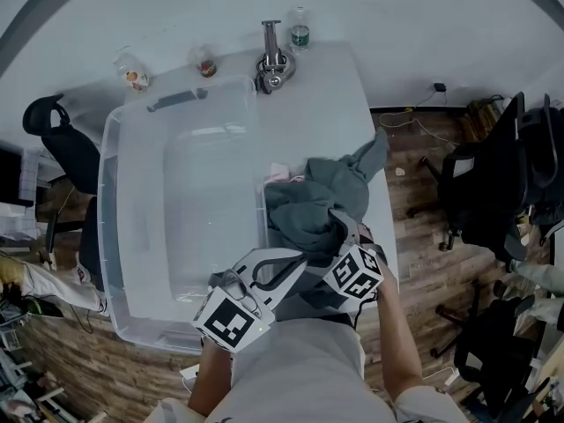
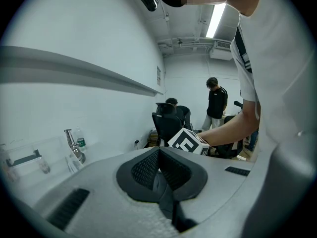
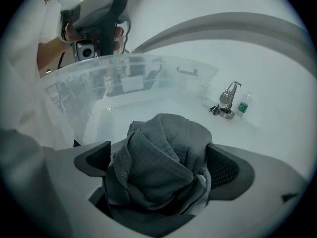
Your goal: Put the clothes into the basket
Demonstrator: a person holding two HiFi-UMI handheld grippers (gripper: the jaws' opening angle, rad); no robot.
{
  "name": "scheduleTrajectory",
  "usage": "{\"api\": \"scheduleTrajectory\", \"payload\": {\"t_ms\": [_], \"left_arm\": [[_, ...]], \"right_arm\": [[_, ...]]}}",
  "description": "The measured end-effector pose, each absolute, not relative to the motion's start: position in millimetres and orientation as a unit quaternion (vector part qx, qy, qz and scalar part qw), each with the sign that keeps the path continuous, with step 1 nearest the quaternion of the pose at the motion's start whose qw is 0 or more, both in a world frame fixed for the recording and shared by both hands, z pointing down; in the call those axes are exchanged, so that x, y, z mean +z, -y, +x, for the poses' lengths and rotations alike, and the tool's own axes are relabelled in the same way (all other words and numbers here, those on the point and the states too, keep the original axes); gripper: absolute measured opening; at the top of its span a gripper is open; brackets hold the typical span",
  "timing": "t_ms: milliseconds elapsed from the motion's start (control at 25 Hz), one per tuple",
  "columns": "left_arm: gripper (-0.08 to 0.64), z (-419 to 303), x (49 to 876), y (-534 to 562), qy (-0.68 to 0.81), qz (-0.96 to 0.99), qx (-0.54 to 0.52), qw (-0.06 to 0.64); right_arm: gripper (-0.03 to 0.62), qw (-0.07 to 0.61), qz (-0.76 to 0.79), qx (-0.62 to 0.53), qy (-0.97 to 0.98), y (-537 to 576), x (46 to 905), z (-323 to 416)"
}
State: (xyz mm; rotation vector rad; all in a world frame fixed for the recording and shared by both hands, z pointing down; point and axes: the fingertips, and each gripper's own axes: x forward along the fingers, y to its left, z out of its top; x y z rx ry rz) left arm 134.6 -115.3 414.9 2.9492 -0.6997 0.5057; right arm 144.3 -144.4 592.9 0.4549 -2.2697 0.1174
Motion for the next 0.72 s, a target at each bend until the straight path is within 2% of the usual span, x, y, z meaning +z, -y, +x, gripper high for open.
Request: {"api": "scheduleTrajectory", "payload": {"t_ms": [600,640,720], "left_arm": [[0.005,134.2,415.1,118.0,0.238,0.957,0.164,0.037],[0.005,134.0,414.7,118.1,0.239,0.957,0.163,0.036],[0.005,133.3,414.9,118.2,0.241,0.956,0.164,0.037]], "right_arm": [[0.569,0.408,0.171,0.038,0.896,151.7,632.1,145.9],[0.551,0.408,0.170,0.038,0.896,150.4,632.3,145.8],[0.475,0.409,0.166,0.041,0.896,147.5,632.7,145.6]]}}
